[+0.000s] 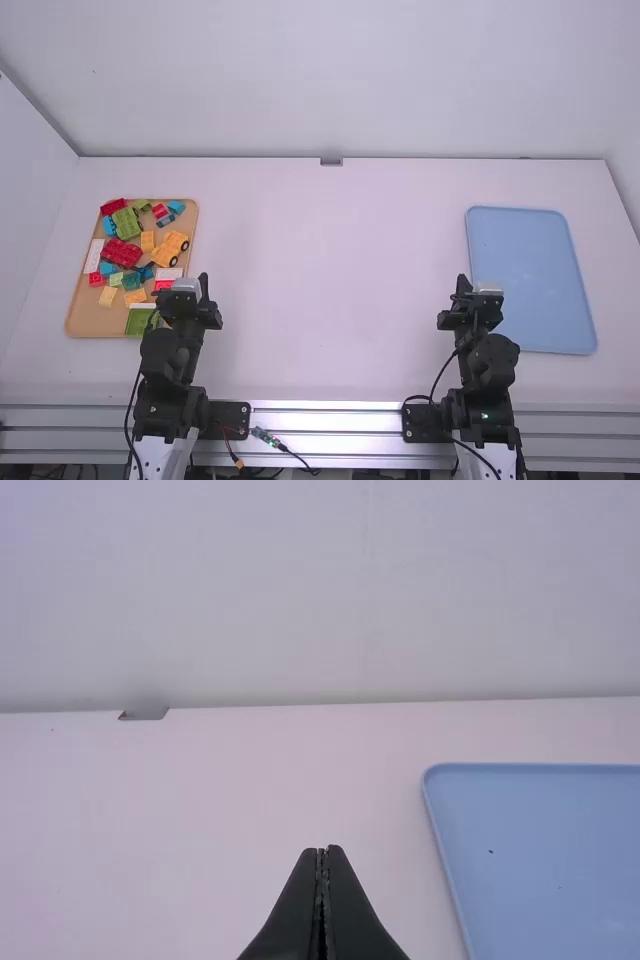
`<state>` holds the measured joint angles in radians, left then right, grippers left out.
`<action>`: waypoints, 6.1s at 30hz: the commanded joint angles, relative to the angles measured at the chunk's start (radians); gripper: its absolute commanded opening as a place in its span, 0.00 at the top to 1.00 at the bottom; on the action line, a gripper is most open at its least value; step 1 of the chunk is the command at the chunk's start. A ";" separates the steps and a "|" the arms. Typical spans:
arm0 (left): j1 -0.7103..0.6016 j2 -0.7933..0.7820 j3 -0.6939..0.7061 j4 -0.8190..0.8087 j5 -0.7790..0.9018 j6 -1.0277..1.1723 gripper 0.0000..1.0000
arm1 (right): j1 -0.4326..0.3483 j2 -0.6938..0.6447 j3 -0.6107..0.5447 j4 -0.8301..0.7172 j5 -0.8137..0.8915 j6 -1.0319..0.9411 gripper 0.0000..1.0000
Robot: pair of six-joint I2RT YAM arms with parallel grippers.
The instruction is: Assemble lego blocks to make yellow taxi
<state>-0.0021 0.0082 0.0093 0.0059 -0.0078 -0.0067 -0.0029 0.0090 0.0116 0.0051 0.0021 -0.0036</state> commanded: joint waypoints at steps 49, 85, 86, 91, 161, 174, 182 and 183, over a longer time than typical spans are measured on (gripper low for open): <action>-0.015 0.721 0.627 -0.220 -0.057 0.154 0.32 | -0.007 0.798 0.582 -0.087 -0.149 -0.022 0.32; 0.449 1.918 1.600 -0.817 0.237 0.870 0.01 | -0.010 1.161 0.846 -0.057 -0.212 -0.076 0.01; 0.457 1.929 1.600 -0.816 0.240 0.868 0.01 | -0.010 1.161 0.846 -0.057 -0.211 -0.076 0.01; 0.472 2.001 1.600 -0.816 0.281 0.876 0.01 | -0.010 1.161 0.846 -0.058 -0.211 -0.076 0.01; -0.050 1.894 1.457 -0.634 0.036 0.579 0.98 | -0.010 1.162 0.845 -0.047 -0.215 -0.071 0.01; -0.541 1.860 1.265 -0.628 0.060 0.821 0.98 | -0.032 1.162 0.846 -0.047 -0.224 -0.046 0.01; -0.606 1.860 1.206 -0.576 0.272 0.965 0.98 | -0.032 1.162 0.846 -0.051 -0.241 -0.049 0.01; -0.605 1.860 1.191 -0.563 0.296 0.970 0.98 | -0.032 1.162 0.846 -0.053 -0.241 -0.049 0.01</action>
<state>-0.6136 1.9072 1.2240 -0.5617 0.1936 0.9108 -0.0338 1.1622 0.8181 -0.0463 -0.2310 -0.0559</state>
